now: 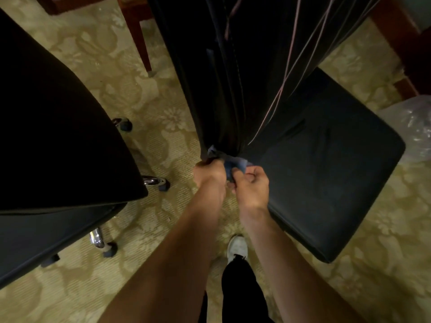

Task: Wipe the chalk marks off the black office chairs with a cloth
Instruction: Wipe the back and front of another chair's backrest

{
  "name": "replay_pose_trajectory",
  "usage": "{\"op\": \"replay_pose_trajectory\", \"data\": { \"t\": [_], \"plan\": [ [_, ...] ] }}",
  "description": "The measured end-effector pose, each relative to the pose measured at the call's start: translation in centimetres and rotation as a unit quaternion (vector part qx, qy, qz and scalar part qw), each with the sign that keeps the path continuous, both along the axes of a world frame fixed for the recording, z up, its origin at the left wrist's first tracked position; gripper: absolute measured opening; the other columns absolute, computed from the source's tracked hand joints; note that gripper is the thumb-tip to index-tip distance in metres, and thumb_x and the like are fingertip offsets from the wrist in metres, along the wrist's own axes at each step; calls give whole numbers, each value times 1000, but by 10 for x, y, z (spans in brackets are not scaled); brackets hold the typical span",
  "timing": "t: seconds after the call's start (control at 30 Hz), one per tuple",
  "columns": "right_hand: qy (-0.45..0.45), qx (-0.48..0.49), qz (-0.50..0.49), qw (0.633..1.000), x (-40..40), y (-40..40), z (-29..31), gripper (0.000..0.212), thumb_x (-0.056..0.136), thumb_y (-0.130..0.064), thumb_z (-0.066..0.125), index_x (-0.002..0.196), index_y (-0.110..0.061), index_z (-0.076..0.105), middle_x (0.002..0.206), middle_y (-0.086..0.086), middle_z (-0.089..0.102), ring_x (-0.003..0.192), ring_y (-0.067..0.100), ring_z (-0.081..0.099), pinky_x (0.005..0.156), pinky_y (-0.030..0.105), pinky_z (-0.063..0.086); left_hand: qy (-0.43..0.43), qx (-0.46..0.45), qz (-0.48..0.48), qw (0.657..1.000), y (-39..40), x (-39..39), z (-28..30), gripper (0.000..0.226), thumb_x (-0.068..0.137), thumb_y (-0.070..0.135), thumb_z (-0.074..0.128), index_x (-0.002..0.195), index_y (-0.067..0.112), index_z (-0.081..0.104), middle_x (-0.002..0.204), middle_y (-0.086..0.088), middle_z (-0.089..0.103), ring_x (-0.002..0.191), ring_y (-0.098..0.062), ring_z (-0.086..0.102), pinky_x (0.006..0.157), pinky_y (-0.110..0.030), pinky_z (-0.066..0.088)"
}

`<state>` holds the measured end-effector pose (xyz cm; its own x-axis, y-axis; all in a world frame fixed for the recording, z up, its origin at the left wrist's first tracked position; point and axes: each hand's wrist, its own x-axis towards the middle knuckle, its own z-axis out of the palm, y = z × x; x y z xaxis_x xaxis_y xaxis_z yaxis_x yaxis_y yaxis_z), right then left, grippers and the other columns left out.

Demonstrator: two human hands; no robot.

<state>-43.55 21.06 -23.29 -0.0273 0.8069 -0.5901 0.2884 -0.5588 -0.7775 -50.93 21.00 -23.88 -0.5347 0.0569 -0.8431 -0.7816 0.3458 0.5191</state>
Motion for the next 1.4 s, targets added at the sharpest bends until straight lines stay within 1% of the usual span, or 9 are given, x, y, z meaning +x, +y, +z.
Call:
{"op": "replay_pose_trajectory", "data": {
  "t": [0.13,0.23,0.37,0.5,0.67,0.8,0.97,1.13,1.4],
  "plan": [
    [-51,-17,3,999,2,3,-7,19,88,-9,67,78,-14,51,68,3,59,54,16,59,59,34,50,-17,20,6,1000,-1,-4,-7,24,88,6,65,110,-1,71,116,-28,68,108,-39,67,74,-37,58],
    [-32,-22,-31,999,0,5,-1,24,89,-5,65,75,-14,47,68,5,55,55,18,56,51,29,45,1,43,5,999,-5,1,-2,16,90,1,62,103,1,70,115,-27,68,110,-37,66,97,-53,53],
    [7,-18,-59,998,8,-4,21,23,91,-1,60,77,-13,46,66,5,49,55,14,51,48,24,44,123,13,-72,990,-5,18,17,20,82,15,65,97,4,74,100,-14,74,95,-30,70,89,-43,57],
    [59,-12,-121,991,28,-13,59,12,93,-2,57,86,-10,52,74,9,56,59,11,56,53,22,49,115,43,-95,988,-6,38,53,13,89,10,66,99,7,74,87,0,69,87,-19,68,86,-31,56],
    [100,19,-167,981,41,-28,104,20,95,-5,57,81,-13,46,66,3,53,54,8,51,48,20,43,146,142,-101,974,-14,56,96,11,92,10,66,92,16,75,85,4,74,86,-12,72,82,-32,59],
    [118,25,-109,987,34,-27,129,10,94,-3,57,93,-10,51,83,14,54,63,15,54,56,24,47,172,142,-88,971,-23,36,121,22,91,13,67,77,29,67,80,5,72,80,-11,71,79,-33,58],
    [111,14,-51,992,13,-26,152,14,96,-5,56,86,-13,50,86,16,55,60,12,55,53,17,49,139,131,-87,978,-43,11,140,10,93,12,66,99,17,72,99,-6,75,93,-21,73,89,-42,59],
    [101,3,-22,995,20,-44,179,10,96,-8,57,90,-12,51,85,13,57,59,10,59,54,19,50,230,112,-115,960,-71,9,176,10,93,12,64,103,12,66,91,0,69,81,-12,66,60,-10,47],
    [113,64,6,992,5,-47,236,3,95,-7,58,94,-4,58,84,13,62,69,16,62,66,28,55,240,209,-23,948,-72,5,230,9,94,15,66,102,20,69,94,2,74,89,-11,72,81,-31,58]
  ]
}}
